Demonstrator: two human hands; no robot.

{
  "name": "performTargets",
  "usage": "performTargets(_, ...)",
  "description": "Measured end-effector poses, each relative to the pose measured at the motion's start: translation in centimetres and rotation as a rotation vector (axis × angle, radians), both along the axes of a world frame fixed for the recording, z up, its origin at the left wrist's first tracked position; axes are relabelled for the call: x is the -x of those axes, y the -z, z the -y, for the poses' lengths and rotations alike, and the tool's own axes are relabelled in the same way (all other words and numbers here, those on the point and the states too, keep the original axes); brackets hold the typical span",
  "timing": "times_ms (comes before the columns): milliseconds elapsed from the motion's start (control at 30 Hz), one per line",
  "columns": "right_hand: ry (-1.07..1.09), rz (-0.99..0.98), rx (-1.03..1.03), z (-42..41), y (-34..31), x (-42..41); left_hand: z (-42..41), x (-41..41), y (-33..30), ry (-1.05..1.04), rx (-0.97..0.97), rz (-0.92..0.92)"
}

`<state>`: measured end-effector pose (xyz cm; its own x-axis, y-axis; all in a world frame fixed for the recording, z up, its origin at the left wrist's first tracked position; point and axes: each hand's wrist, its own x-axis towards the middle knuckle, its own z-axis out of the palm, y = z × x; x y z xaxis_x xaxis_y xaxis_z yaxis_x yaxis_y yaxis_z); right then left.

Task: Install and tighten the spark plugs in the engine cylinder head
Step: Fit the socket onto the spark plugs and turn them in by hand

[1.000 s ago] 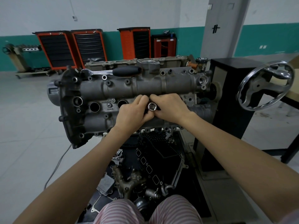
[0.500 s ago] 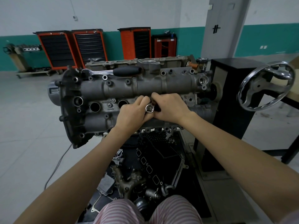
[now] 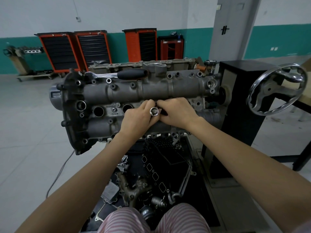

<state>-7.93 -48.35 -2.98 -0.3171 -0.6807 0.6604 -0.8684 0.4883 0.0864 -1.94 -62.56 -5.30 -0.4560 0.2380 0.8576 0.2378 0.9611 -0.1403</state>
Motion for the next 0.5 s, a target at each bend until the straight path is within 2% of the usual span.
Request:
performTargets(133, 0.045, -0.004, -0.011, 0.12, 0.28, 0.39, -0.12, -0.16, -0.08, -0.004, -0.01, 0.029)
performTargets(500, -0.076, -0.107, 0.074, -0.01, 0.09, -0.07, -0.03, 0.06, 0.07, 0.031, -0.087, 0.017)
